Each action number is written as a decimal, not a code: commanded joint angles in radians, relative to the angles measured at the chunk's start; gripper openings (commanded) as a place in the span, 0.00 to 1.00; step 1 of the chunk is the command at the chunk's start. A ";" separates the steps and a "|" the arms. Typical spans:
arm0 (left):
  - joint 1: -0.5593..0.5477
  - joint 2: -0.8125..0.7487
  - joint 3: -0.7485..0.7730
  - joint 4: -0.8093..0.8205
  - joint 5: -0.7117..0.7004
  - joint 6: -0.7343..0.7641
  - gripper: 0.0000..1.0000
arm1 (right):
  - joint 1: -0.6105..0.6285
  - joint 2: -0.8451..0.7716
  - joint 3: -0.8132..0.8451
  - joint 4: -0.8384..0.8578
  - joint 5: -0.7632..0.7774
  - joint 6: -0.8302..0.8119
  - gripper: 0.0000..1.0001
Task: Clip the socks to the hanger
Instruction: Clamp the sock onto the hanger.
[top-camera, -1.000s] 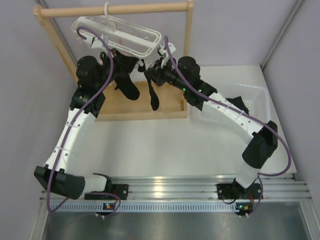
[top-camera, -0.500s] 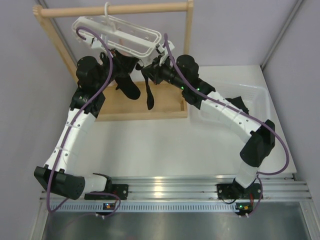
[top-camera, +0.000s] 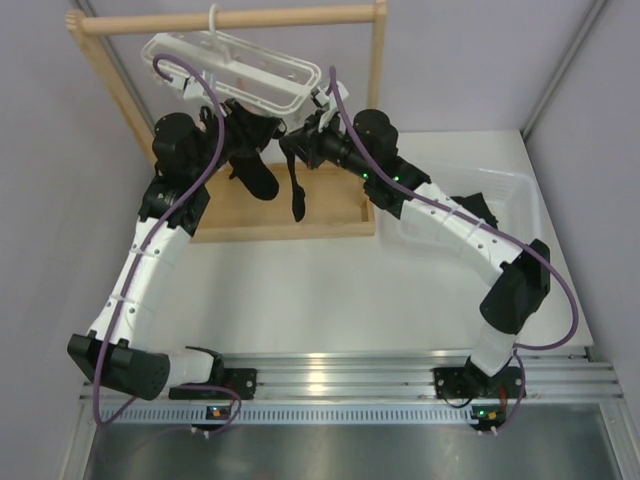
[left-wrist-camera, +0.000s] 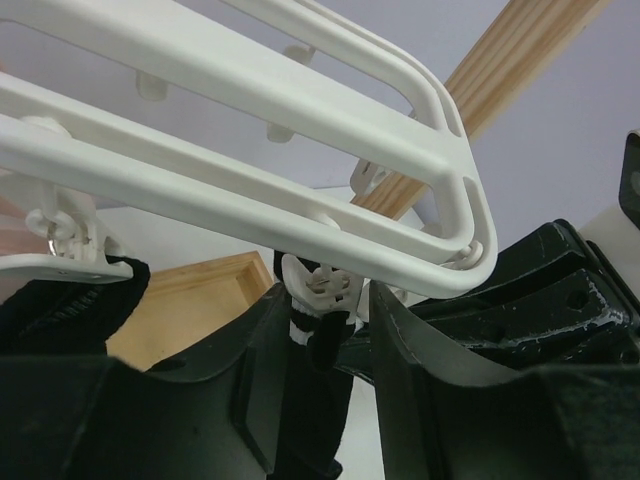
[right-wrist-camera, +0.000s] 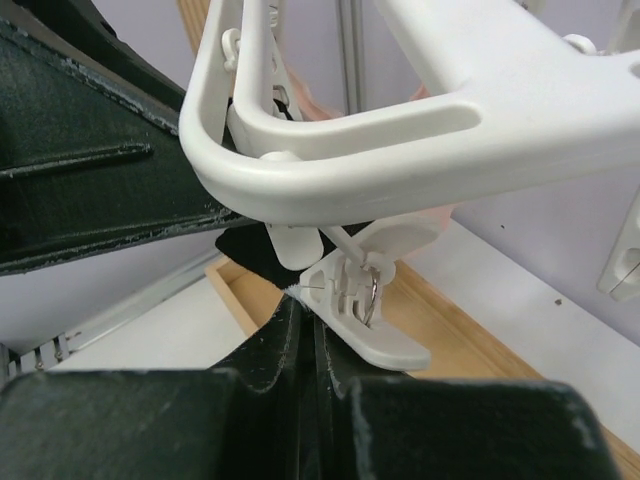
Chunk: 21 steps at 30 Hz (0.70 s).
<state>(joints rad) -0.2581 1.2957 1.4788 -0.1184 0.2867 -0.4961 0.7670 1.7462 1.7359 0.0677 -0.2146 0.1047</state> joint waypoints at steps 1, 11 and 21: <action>0.006 -0.035 0.006 -0.029 -0.003 0.005 0.42 | 0.018 -0.004 0.048 0.076 -0.009 -0.010 0.00; 0.022 -0.087 0.005 -0.006 0.019 0.011 0.82 | 0.017 0.006 0.068 0.083 0.001 -0.016 0.00; 0.109 -0.145 -0.024 -0.035 0.035 -0.039 0.82 | 0.014 -0.042 0.005 0.057 0.001 -0.048 0.37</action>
<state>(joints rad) -0.1764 1.1889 1.4712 -0.1600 0.3016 -0.5049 0.7685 1.7500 1.7470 0.0818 -0.2134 0.0811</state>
